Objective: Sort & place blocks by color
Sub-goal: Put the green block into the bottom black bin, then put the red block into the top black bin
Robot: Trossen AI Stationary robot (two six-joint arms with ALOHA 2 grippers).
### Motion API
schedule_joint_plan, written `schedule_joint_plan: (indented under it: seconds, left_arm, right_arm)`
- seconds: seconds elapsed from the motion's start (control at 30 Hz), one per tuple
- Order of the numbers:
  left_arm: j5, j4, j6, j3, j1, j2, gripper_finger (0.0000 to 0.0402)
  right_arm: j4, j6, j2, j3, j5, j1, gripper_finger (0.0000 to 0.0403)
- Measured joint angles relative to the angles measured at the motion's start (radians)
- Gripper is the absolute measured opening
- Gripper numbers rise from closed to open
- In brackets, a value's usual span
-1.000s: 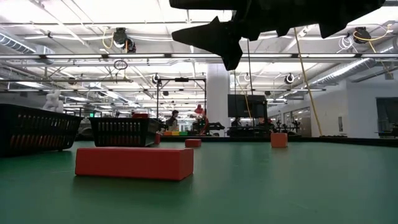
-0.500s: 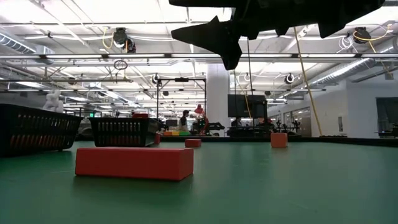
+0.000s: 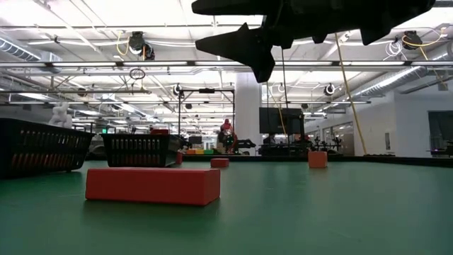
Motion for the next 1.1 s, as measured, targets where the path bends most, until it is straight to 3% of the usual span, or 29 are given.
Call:
schedule_joint_plan:
  seconds: [0.07, 0.33, 0.5, 0.63, 0.73, 0.97, 1.1]
  left_arm:
    - [0.0, 0.001, -0.009, 0.0, 0.003, 0.0, 0.014]
    - [0.005, 0.001, -0.088, 0.0, 0.014, 0.001, 0.0329]
    - [0.006, 0.001, -0.068, 0.0, 0.042, 0.001, 0.0391]
    - [-0.003, 0.001, -0.049, 0.01, 0.122, 0.0, 0.0387]
    - [-0.02, 0.025, 0.047, 0.031, 0.195, 0.0, 0.0372]
    - [-0.251, 0.233, 0.34, 0.031, 0.332, 0.0, 0.0326]
    - [-0.278, 0.389, 0.512, 0.031, 0.413, 0.0, 0.0297]
  right_arm:
    - [0.0, 0.0, 0.0, 0.0, 0.0, 0.0, 0.0224]
    - [0.0, 0.0, 0.0, 0.0, -0.001, 0.0, 0.0224]
    - [0.0, 0.0, 0.0, 0.0, -0.004, 0.002, 0.0224]
    - [0.008, -0.008, 0.0, 0.0, -0.004, 0.002, 0.0224]
    - [0.038, -0.02, 0.0, 0.0, -0.004, 0.002, 0.0224]
    - [0.098, -0.111, 0.0, 0.0, 0.0, 0.004, 0.0224]
    - [0.064, -0.148, 0.0, 0.0, 0.001, 0.019, 0.0224]
